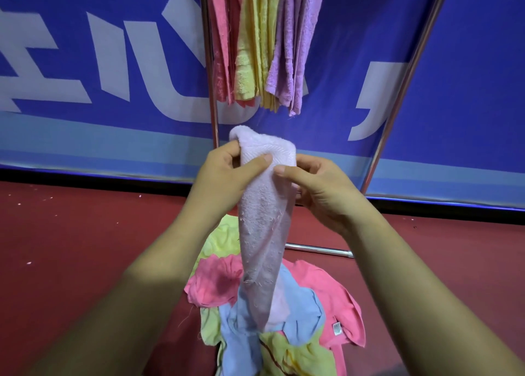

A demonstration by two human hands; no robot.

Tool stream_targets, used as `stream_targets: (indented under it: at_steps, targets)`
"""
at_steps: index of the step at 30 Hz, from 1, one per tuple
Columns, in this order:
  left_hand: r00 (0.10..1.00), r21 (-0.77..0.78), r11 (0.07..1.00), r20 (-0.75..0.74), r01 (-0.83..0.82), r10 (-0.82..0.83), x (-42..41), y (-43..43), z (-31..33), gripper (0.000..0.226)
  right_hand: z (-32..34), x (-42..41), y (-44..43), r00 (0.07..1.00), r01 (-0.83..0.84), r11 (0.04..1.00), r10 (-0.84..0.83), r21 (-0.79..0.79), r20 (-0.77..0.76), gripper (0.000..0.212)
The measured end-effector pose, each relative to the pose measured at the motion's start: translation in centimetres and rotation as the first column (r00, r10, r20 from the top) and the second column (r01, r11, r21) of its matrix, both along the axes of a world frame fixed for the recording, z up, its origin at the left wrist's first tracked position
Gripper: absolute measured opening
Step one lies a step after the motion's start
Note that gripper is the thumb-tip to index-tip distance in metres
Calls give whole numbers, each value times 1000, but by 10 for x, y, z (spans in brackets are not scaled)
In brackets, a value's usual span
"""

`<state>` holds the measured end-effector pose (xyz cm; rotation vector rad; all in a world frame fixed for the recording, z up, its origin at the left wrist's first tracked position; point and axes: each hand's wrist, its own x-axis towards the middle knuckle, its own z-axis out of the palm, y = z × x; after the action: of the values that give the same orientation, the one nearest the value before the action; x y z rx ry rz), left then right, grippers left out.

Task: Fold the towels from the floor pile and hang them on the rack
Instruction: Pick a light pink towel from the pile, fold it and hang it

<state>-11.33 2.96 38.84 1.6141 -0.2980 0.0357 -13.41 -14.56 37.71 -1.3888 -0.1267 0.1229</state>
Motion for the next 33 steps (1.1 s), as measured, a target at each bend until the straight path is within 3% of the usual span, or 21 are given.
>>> stream_targets:
  at_steps: [4,7,8,11,13,16,21,23,25,29,33]
  targets:
    - [989,138,989,145,-54,33,-5,-1,9,11,12,-4,2,982,145,989,-139,-40,125,19]
    - [990,-76,996,134,45,-35,-9,2,24,27,30,-8,2,969,138,989,-147,58,199,20]
    - [991,-78,993,114,84,-75,-10,4,27,34,37,-9,3,968,116,989,-134,93,212,20]
    - [979,286,938,-18,197,-201,-9,14,21,35,48,-11,0,957,129,987,-149,94,247,18]
    - [962,375,886,-110,274,-251,-8,17,8,27,46,-8,-5,956,164,984,-175,69,236,16]
    - [958,306,908,-119,284,-260,-9,17,2,17,42,-4,-9,962,197,979,-204,54,181,16]
    - [975,125,968,-76,218,-210,-11,13,13,29,40,-1,-11,980,164,971,-181,175,86,20]
    - [986,87,984,-64,157,-151,-12,10,17,28,35,1,-7,991,116,977,-125,176,42,34]
    - [994,40,995,-51,94,-92,-11,8,19,22,29,2,-4,998,49,990,-46,134,-31,47]
    - [999,-39,999,-22,-37,37,-6,8,21,12,15,-1,-3,991,-111,994,112,12,-74,27]
    - [997,-20,996,-9,-82,82,-2,11,21,10,3,1,0,998,-54,989,50,-136,-28,24]
